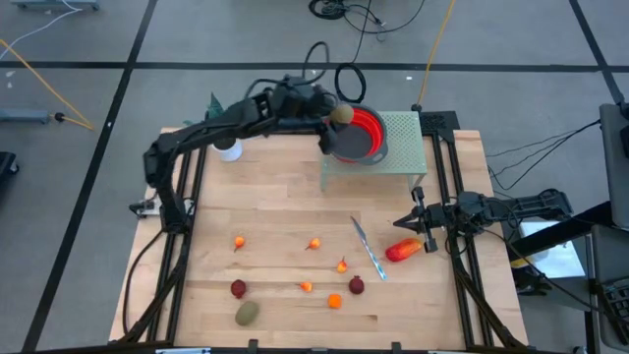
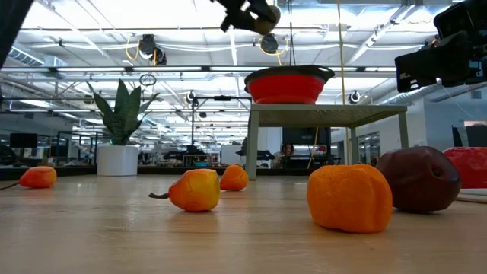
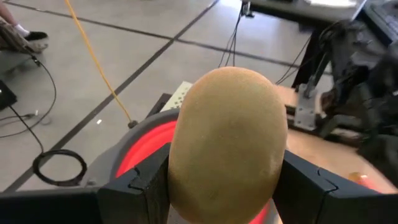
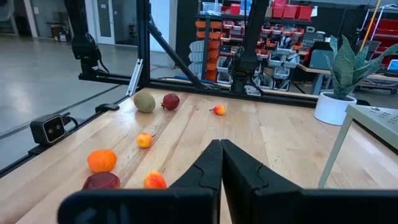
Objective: Pick & Place Fruit
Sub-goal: Put the brown kiwi fruit into the red basket on the shelf
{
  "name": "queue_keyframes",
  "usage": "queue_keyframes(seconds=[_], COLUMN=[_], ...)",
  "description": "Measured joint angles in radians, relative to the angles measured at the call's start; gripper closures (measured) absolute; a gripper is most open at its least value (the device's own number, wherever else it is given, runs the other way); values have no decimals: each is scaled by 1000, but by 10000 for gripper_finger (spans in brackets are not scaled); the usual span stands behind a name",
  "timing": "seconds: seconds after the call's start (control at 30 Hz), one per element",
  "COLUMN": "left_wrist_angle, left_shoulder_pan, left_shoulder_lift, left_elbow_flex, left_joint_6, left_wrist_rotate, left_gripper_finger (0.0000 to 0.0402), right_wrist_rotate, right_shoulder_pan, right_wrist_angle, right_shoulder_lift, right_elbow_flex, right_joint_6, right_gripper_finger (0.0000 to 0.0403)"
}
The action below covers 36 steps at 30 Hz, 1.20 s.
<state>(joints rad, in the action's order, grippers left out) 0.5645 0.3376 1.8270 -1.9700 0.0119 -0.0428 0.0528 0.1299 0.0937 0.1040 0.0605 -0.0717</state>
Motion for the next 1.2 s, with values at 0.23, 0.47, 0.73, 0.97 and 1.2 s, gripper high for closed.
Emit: queue_keyframes(seconds=[0.23, 0.47, 0.73, 0.97, 1.2], left_wrist_angle=[25, 51, 123, 158, 177], left_shoulder_pan=[28, 51, 49, 49, 31], left_shoulder_lift=[132, 194, 219, 218, 218], left_elbow_flex=[-94, -97, -97, -97, -97], left_joint_6=[-56, -82, -117, -125, -165], left_wrist_rotate=[9, 59, 71, 71, 73], left_gripper_finger=[183, 183, 183, 183, 183], right_wrist_rotate=[0, 0, 0, 0, 0], right_shoulder_pan=[0, 0, 0, 0, 0], right_wrist_angle=[0, 0, 0, 0, 0], right_shoulder_lift=[0, 0, 0, 0, 0], right_elbow_flex=[0, 0, 0, 0, 0], right_joint_6=[0, 0, 0, 0, 0], right_gripper_finger=[403, 403, 403, 403, 403])
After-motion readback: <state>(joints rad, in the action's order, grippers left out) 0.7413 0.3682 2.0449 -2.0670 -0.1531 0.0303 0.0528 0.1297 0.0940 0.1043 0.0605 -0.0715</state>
